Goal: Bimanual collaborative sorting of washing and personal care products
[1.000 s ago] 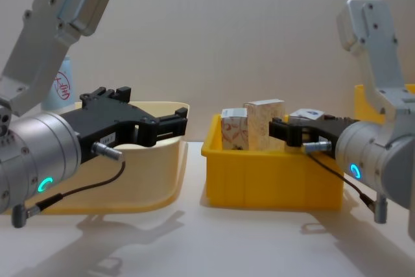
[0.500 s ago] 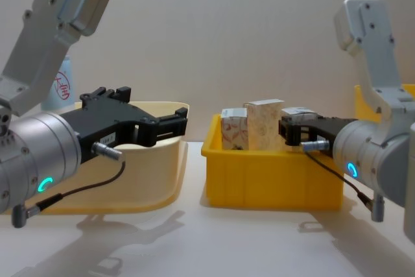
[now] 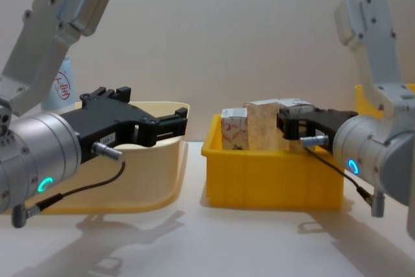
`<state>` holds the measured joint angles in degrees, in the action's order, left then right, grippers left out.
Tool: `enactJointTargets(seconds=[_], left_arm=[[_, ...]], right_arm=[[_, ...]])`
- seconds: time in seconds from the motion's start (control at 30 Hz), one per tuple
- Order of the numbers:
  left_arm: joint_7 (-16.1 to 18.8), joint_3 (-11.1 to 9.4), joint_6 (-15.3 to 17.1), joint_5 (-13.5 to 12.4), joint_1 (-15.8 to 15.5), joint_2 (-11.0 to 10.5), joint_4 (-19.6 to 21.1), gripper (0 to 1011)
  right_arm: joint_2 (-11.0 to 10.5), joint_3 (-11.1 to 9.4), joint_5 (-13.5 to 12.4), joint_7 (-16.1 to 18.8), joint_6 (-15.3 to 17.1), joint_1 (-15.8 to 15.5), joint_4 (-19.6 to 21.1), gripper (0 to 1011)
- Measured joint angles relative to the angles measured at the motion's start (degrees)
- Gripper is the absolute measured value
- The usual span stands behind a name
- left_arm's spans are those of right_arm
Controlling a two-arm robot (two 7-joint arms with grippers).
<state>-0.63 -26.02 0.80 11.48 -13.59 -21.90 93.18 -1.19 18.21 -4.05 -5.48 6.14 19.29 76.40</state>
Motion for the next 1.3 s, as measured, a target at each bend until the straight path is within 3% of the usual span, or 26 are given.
enactJointTargets(seconds=[0.43, 0.7, 0.93, 1.3], left_arm=[[0.0, 0.0, 0.0, 0.0, 0.0, 0.0, 0.0, 1000], [0.0, 0.0, 0.0, 0.0, 0.0, 0.0, 0.0, 1000], [0.0, 0.0, 0.0, 0.0, 0.0, 0.0, 0.0, 1000], [0.0, 0.0, 0.0, 0.0, 0.0, 0.0, 0.0, 1000]], right_arm=[[-1.7, 0.5, 0.8, 3.3, -7.1, -0.2, 1.9, 448], [-3.0, -0.2, 1.0, 4.9, -11.2, -0.5, 4.8, 448], [-4.8, -2.3, 1.6, 5.3, -14.2, -1.4, 9.2, 448], [-7.4, -6.8, 3.5, 3.0, -15.7, -3.3, 15.6, 448]])
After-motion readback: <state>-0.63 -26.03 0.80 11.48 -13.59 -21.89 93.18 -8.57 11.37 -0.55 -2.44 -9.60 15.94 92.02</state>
